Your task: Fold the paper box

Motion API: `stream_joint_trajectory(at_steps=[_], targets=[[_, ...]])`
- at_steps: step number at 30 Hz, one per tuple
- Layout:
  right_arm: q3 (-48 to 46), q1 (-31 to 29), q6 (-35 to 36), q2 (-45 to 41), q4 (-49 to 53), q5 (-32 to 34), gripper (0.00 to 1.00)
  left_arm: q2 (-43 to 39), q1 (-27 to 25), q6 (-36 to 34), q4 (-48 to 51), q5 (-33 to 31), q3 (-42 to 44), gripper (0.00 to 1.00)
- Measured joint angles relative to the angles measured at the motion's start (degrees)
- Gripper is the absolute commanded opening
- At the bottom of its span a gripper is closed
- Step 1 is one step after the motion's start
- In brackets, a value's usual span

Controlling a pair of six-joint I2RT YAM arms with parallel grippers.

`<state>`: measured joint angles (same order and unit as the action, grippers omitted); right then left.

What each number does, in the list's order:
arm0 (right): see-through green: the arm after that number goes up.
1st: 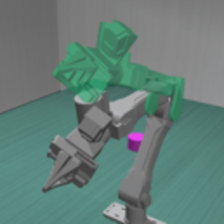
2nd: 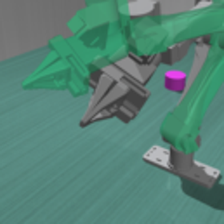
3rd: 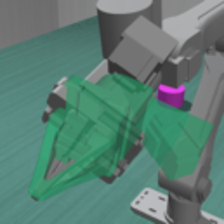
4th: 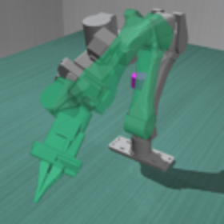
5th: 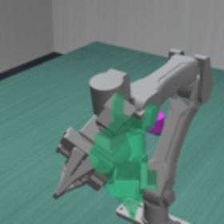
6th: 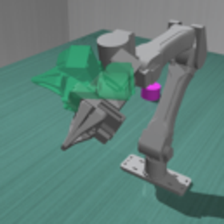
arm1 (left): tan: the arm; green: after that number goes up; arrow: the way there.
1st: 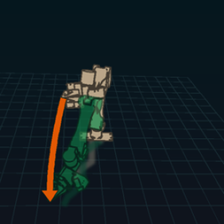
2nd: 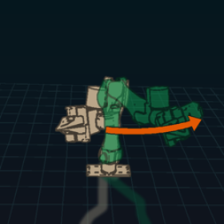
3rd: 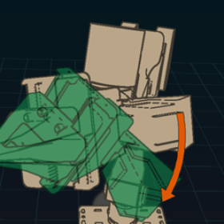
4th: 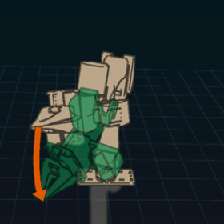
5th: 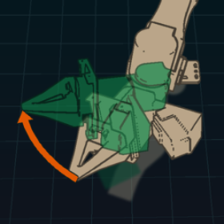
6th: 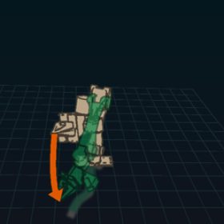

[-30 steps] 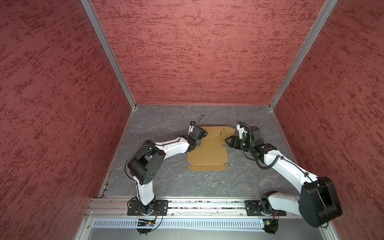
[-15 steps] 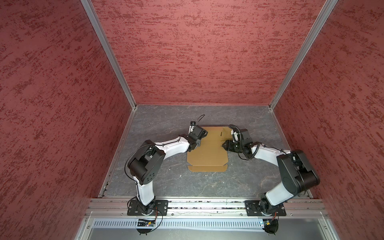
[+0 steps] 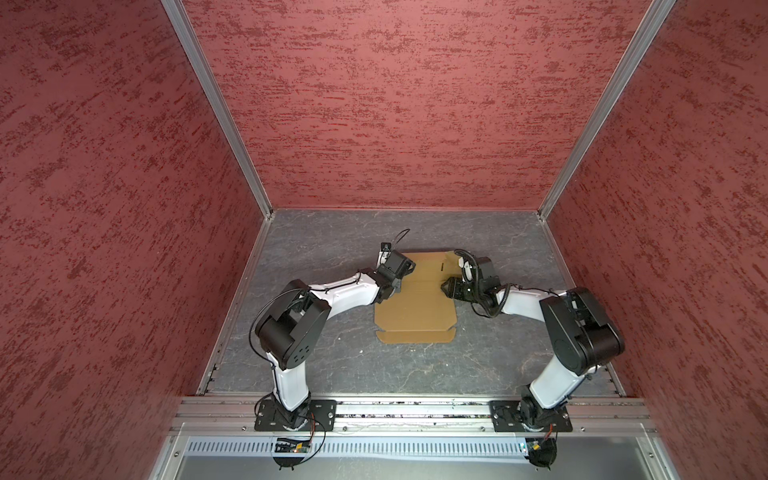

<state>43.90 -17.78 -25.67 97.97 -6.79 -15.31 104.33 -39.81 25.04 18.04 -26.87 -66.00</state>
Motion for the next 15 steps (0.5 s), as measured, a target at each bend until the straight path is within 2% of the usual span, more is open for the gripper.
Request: stream_joint_trajectory(at_steps=[15], targets=[[1.18, -1.29, 2.29, -0.04, -3.26, -5.55, 0.56, 0.11, -0.11, 0.02, -0.04, -0.13, -0.02, 0.05]])
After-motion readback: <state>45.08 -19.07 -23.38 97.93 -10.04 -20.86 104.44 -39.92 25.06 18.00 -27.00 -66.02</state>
